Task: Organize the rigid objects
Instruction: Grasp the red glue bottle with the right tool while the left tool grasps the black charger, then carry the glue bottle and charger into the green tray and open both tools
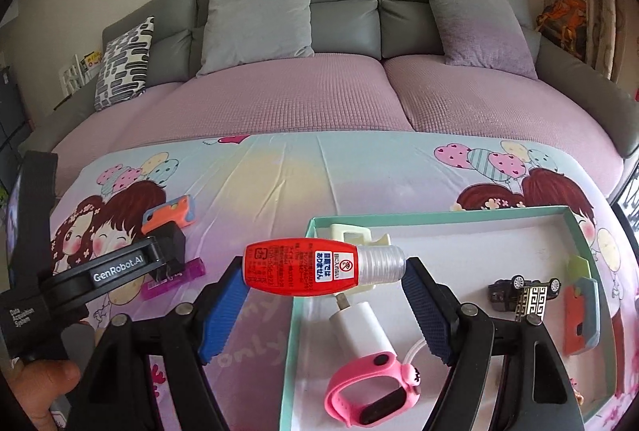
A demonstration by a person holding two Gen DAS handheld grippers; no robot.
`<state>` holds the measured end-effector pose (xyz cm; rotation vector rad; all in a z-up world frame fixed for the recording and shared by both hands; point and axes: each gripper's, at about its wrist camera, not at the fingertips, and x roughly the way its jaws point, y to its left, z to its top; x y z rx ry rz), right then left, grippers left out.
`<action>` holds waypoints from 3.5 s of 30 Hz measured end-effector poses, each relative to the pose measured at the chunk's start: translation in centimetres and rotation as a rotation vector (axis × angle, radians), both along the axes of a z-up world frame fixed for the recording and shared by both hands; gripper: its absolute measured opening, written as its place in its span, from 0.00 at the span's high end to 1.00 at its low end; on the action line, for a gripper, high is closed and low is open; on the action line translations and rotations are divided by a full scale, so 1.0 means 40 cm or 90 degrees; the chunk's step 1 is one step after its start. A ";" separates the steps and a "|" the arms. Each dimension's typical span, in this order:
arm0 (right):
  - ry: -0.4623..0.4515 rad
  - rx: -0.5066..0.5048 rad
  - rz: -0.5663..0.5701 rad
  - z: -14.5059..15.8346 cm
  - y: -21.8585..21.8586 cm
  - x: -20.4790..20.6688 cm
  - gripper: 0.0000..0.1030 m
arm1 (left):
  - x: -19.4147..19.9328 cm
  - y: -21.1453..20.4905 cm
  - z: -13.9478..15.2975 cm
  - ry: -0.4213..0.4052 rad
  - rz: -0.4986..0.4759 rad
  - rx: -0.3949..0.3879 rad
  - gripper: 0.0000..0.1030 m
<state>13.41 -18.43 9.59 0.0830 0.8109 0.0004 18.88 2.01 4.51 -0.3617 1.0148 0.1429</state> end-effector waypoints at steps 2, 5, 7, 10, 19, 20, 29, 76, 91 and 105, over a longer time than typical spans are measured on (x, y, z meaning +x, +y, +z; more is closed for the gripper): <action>0.001 0.008 -0.005 -0.004 -0.014 0.003 0.23 | 0.014 -0.015 -0.004 0.001 -0.002 0.010 0.18; 0.005 0.015 -0.012 -0.008 -0.032 0.005 0.23 | 0.026 -0.028 -0.012 0.003 -0.002 0.015 0.26; 0.004 0.017 -0.017 -0.008 -0.043 0.006 0.23 | 0.030 -0.032 -0.018 0.003 0.000 0.012 0.37; 0.003 0.026 -0.025 -0.007 -0.058 0.006 0.23 | 0.037 -0.038 -0.027 0.006 -0.002 0.009 0.51; 0.010 0.041 -0.042 -0.009 -0.090 0.007 0.23 | 0.026 -0.052 -0.003 -0.020 -0.008 0.009 0.59; 0.011 0.043 -0.043 -0.010 -0.094 0.006 0.23 | 0.022 -0.052 0.003 -0.023 -0.009 0.004 0.59; -0.004 0.059 -0.061 0.012 -0.134 -0.006 0.23 | -0.026 -0.070 0.099 -0.107 -0.041 -0.043 0.59; 0.093 0.025 -0.248 -0.054 -0.420 -0.038 0.22 | -0.058 -0.520 0.104 -0.060 -0.380 -0.058 0.59; 0.106 0.025 -0.237 -0.061 -0.411 -0.034 0.21 | -0.053 -0.526 0.079 -0.017 -0.392 -0.049 0.53; 0.062 0.035 -0.206 -0.011 -0.377 -0.037 0.17 | -0.047 -0.409 0.145 -0.069 -0.304 -0.027 0.36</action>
